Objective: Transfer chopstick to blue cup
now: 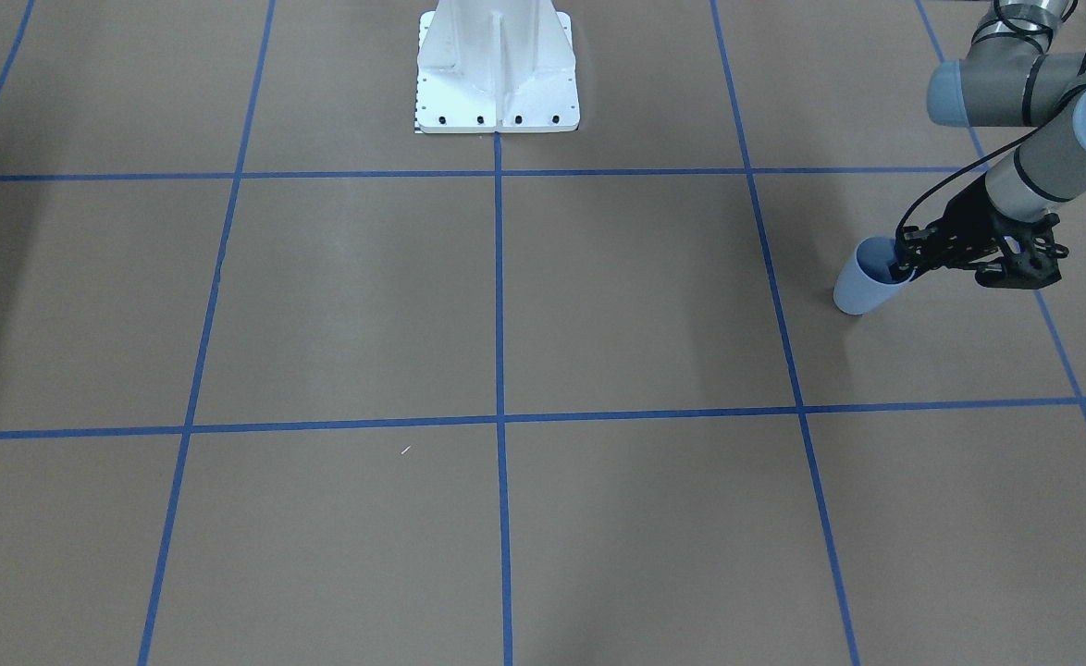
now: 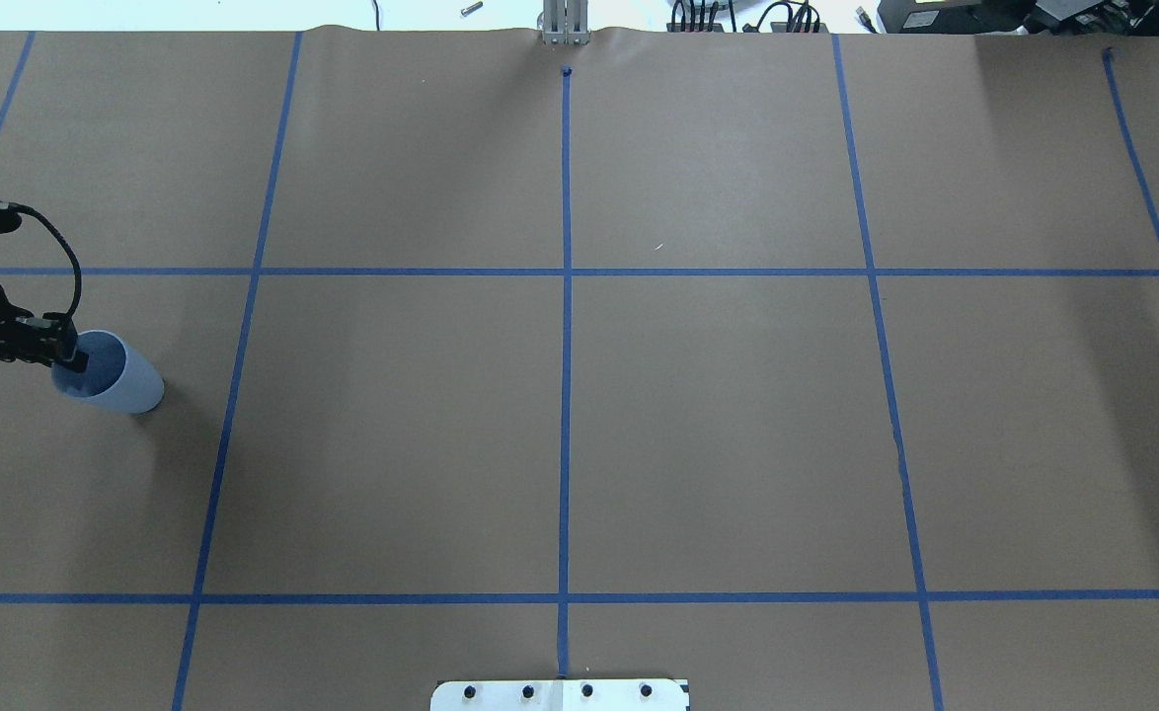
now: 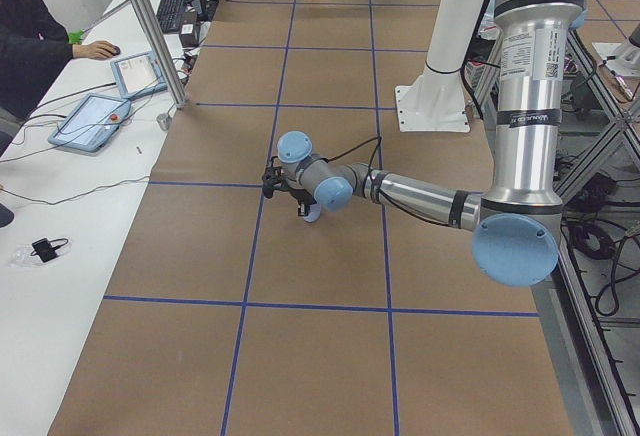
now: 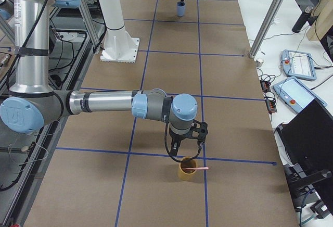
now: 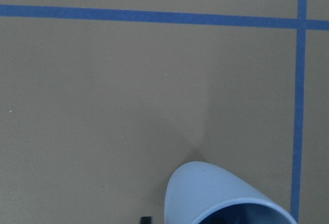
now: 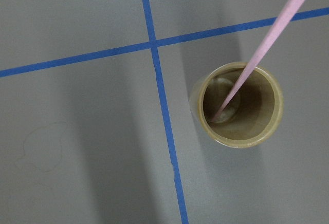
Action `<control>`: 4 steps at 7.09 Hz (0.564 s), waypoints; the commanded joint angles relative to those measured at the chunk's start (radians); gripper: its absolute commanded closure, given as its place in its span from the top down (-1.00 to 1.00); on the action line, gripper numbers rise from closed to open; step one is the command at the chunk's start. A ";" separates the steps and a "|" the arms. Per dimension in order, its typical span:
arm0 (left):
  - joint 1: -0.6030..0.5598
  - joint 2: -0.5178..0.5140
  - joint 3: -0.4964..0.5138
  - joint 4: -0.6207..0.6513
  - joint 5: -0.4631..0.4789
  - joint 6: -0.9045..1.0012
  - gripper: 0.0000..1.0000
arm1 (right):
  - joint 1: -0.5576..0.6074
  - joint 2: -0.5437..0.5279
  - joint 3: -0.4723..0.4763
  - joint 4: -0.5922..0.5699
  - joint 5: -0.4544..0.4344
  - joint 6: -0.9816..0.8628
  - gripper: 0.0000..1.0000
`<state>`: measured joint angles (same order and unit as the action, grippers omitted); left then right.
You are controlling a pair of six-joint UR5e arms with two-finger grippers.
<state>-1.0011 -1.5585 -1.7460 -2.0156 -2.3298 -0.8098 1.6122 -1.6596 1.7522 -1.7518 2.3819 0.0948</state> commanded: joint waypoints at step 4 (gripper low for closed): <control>-0.076 -0.304 -0.072 0.409 -0.059 -0.062 -1.00 | 0.000 0.004 0.047 -0.002 0.008 -0.007 1.00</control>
<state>-1.0695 -1.7033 -1.7997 -1.7930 -2.3895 -0.8285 1.6122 -1.6545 1.7833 -1.7521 2.3896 0.0880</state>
